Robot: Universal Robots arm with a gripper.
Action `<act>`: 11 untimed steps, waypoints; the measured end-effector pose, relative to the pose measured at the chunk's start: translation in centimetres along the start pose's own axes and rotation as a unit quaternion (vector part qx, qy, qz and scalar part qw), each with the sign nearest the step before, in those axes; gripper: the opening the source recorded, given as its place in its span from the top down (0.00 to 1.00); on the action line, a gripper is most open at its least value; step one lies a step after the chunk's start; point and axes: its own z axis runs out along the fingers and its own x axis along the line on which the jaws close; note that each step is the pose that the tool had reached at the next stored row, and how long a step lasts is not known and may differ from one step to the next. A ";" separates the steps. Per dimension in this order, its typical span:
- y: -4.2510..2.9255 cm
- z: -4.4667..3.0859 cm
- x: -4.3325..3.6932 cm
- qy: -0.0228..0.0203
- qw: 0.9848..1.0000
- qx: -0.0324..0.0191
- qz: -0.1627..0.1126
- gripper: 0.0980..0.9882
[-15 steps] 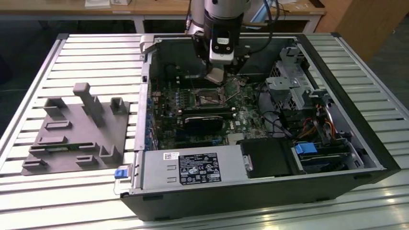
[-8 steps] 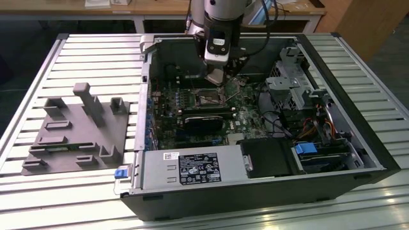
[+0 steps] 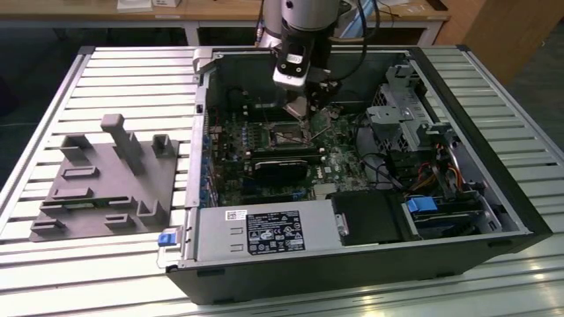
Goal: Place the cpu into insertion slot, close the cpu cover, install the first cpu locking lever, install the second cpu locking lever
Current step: 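Place the cpu into insertion slot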
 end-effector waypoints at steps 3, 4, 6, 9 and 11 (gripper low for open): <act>-0.01 0.13 0.00 -0.002 1.000 0.000 0.026 0.51; -0.02 0.17 0.00 -0.003 0.999 -0.001 0.034 0.51; -0.02 0.26 -0.01 -0.005 0.999 -0.001 0.052 0.51; -0.03 0.40 -0.01 -0.007 0.997 -0.001 0.078 0.51; -0.04 0.49 -0.01 -0.008 0.995 -0.002 0.095 0.51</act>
